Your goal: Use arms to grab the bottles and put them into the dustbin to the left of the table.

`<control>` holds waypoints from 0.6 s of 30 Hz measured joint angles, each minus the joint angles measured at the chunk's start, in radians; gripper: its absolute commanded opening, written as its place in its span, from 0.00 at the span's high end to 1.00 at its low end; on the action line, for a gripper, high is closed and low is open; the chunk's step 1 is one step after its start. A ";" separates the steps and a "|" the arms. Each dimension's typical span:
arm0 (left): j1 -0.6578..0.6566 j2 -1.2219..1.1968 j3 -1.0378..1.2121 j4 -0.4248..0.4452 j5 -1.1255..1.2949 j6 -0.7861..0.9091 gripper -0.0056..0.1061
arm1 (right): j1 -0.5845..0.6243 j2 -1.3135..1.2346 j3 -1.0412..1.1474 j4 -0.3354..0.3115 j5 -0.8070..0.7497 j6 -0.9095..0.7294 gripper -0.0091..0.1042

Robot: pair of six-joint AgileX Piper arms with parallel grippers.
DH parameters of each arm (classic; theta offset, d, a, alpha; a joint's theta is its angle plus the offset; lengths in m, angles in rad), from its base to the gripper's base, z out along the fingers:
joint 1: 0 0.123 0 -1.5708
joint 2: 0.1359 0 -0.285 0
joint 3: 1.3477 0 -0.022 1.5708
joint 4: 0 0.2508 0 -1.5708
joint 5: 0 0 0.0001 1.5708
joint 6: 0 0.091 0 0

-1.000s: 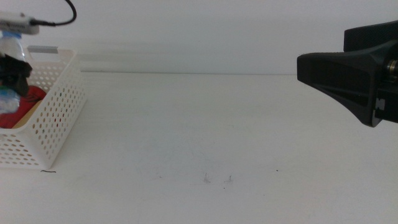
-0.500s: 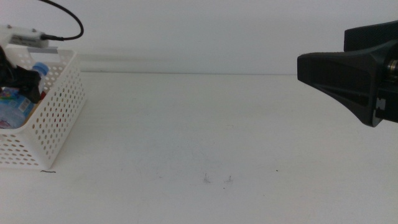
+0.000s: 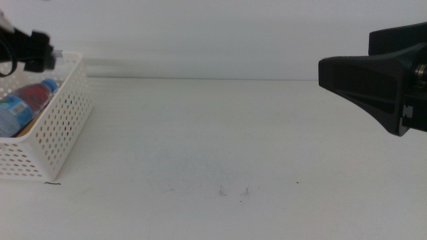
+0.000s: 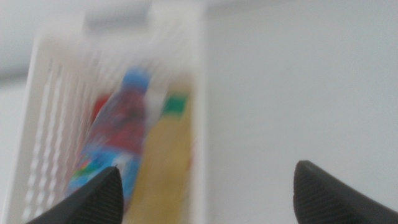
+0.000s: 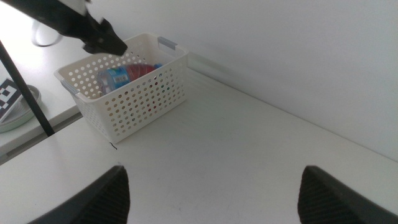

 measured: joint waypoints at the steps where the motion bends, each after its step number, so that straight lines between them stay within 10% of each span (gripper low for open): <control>1: -0.033 -0.056 0.029 0.000 -0.026 -0.002 0.11 | 0.000 0.000 0.000 0.000 0.000 0.000 0.10; 18: -0.442 -0.645 0.291 0.182 -0.183 -0.214 0.11 | 0.000 0.000 0.000 0.000 0.000 0.000 0.10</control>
